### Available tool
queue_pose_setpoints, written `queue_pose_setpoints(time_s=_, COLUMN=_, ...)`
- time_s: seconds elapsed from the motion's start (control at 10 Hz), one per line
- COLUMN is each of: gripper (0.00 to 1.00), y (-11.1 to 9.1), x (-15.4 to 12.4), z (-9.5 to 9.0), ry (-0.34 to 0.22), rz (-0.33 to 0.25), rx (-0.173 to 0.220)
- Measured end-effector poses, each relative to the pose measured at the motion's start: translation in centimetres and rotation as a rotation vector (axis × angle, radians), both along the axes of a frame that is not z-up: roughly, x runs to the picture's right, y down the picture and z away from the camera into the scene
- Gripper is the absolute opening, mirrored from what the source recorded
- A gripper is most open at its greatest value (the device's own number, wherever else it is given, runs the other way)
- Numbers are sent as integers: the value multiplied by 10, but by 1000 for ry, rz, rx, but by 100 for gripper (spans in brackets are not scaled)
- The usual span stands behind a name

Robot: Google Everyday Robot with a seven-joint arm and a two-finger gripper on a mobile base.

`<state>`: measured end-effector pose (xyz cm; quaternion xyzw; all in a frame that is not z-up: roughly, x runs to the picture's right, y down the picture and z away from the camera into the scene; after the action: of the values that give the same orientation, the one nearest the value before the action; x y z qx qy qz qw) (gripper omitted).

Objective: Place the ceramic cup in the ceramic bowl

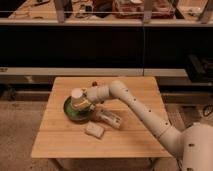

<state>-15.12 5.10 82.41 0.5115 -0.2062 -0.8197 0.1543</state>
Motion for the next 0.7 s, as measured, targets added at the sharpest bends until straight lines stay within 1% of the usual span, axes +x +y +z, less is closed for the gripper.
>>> queue_pose_setpoints(time_s=0.2, gripper=28, y=8, x=0, z=9, ry=8, rz=-10, rx=-19)
queue_pose_setpoints(time_s=0.4, gripper=44, y=18, x=2, z=21, ry=25, rz=-28, rx=-43)
queue_pose_setpoints(time_s=0.6, gripper=67, y=23, x=2, z=29, ry=37, rz=-37, rx=-57)
queue_pose_setpoints(time_s=0.7, gripper=74, y=23, x=1, z=30, ry=39, rz=-38, rx=-60)
